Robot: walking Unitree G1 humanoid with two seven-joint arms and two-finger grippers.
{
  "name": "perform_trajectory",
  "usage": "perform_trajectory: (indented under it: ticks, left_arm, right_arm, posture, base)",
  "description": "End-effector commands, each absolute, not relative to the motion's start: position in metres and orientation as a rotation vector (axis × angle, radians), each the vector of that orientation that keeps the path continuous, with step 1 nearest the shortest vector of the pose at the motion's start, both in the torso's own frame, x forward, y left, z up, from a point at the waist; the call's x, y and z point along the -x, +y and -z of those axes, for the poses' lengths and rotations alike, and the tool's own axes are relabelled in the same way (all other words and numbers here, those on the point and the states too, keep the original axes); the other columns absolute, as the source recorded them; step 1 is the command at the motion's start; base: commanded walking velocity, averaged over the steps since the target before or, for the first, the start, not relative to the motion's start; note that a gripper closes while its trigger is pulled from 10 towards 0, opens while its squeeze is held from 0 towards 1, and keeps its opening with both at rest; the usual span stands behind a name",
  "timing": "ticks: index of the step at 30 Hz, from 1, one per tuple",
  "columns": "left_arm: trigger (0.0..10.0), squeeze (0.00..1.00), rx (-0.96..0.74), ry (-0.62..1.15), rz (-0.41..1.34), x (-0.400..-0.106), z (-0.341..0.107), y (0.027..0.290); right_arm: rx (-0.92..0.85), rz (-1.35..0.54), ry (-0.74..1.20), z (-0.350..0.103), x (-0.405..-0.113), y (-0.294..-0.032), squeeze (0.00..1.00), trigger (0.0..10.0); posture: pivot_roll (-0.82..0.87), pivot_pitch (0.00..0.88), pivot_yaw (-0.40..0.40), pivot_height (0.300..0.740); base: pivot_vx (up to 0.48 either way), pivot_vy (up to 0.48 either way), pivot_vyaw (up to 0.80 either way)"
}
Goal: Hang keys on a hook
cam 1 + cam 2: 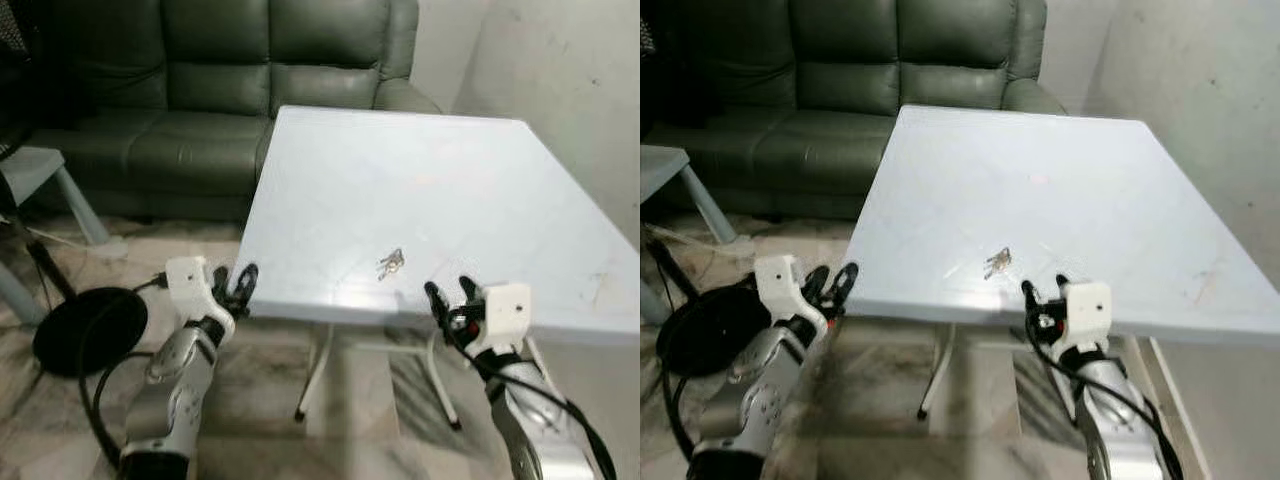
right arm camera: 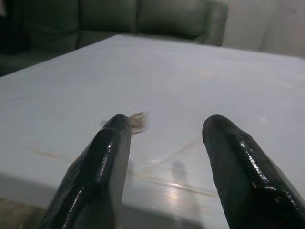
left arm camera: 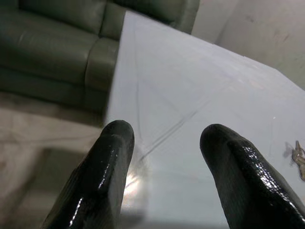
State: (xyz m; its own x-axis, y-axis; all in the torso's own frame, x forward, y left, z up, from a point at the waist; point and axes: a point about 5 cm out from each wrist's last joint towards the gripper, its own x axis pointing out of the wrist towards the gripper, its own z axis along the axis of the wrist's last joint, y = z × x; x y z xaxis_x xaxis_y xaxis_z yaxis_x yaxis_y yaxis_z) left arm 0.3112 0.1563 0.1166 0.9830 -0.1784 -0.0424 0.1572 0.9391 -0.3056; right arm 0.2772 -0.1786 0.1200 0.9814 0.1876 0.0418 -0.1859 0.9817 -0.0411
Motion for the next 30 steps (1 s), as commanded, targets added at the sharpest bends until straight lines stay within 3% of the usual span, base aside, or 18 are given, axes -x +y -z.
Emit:
perform_trajectory:
  ticks: [1, 21, 30]
  left_arm:
    - [10.0, 0.0, 0.313, 0.063, 0.206, -0.3125, -0.12, 0.1461]
    - [10.0, 0.0, 0.328, 0.058, 0.193, -0.3125, -0.1208, 0.1469]
    - [10.0, 0.0, 0.331, 0.055, 0.188, -0.3131, -0.1213, 0.1474]
  right_arm:
    - [0.05, -0.17, -0.044, -0.12, -0.277, -0.1863, 0.0, 10.0]
    - [0.055, -0.191, -0.048, -0.1215, -0.2795, -0.186, 0.0, 10.0]
    - [0.057, -0.197, -0.047, -0.1222, -0.2801, -0.1862, 0.0, 10.0]
  posture:
    - [-0.01, 0.0, -0.038, 0.74]
    - [-0.01, 0.0, -0.043, 0.74]
    - [0.0, 0.0, -0.045, 0.74]
  base:
    - [0.0, 0.0, 0.0]
    - [0.0, 0.0, 0.0]
    - [0.107, 0.25, 0.0]
